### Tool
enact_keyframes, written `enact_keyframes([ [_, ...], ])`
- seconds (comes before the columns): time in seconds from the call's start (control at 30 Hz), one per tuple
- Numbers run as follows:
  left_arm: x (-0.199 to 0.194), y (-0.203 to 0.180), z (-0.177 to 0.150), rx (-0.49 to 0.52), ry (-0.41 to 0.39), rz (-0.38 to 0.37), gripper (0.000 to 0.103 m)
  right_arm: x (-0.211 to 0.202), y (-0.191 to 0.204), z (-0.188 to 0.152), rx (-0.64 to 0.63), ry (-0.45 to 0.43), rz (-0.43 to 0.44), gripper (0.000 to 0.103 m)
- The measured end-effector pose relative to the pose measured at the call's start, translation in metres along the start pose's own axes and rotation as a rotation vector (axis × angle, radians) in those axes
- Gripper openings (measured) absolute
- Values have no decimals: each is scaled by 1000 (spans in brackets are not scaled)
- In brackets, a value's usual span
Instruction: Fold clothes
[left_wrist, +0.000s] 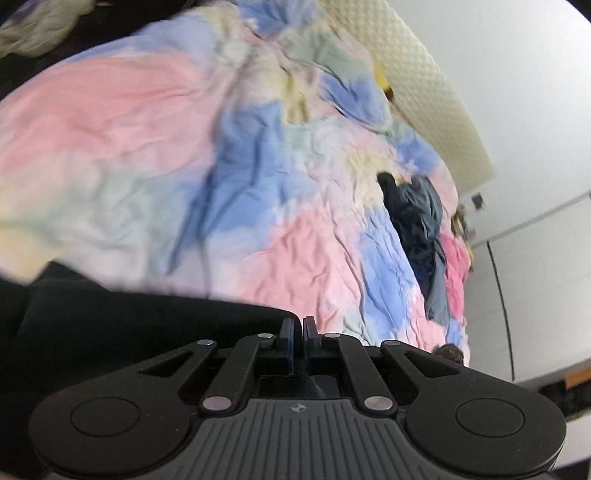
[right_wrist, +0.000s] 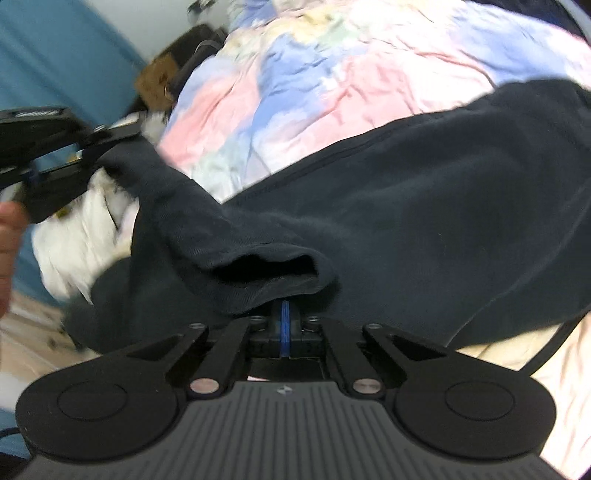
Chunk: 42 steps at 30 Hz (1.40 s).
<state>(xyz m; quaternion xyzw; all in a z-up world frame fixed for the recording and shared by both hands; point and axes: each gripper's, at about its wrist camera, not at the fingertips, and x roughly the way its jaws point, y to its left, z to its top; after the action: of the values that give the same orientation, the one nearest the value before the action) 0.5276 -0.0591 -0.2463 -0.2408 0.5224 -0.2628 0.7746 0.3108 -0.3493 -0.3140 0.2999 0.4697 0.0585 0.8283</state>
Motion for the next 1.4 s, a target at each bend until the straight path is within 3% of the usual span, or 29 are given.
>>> enact_keyframes([
  [0.17, 85, -31, 7, 54, 88, 53, 5, -3, -9, -2, -15, 17, 0, 0],
  [0.3, 140, -26, 6, 86, 155, 107, 6, -6, -17, -3, -19, 16, -30, 4],
  [0.4, 166, -19, 3, 124, 210, 123, 14, -10, -21, -2, -40, 9, -62, 10],
  [0.43, 171, -20, 1, 144, 225, 114, 23, -10, -21, -1, -52, 7, -68, 11],
  [0.47, 170, -22, 0, 165, 224, 104, 34, -11, -20, 1, -63, 4, -70, 17],
  [0.5, 168, -25, -2, 187, 222, 94, 38, -11, -19, 3, -75, 1, -73, 29],
  [0.57, 157, -32, -5, 237, 215, 78, 47, -12, -18, 8, -99, -10, -65, 40],
  [0.63, 139, -34, -10, 287, 208, 74, 52, -10, -16, 15, -118, -15, -57, 40],
  [0.9, 50, -11, -68, 516, 233, 121, 82, 11, -15, 46, -108, -22, -39, 61],
  [1.07, 12, 4, -120, 685, 266, 165, 83, 28, -20, 52, -44, 41, -33, 59],
  [1.13, 6, 8, -139, 775, 247, 236, 82, 35, -22, 51, -9, 60, -51, 51],
  [1.2, 5, 13, -152, 836, 231, 287, 79, 37, -21, 49, 19, 58, -69, 34],
  [1.3, 7, 19, -169, 918, 226, 352, 73, 33, -19, 48, 72, 47, -76, 17],
  [1.4, 9, 24, -182, 970, 221, 409, 70, 29, -10, 48, 94, 51, -69, 10],
])
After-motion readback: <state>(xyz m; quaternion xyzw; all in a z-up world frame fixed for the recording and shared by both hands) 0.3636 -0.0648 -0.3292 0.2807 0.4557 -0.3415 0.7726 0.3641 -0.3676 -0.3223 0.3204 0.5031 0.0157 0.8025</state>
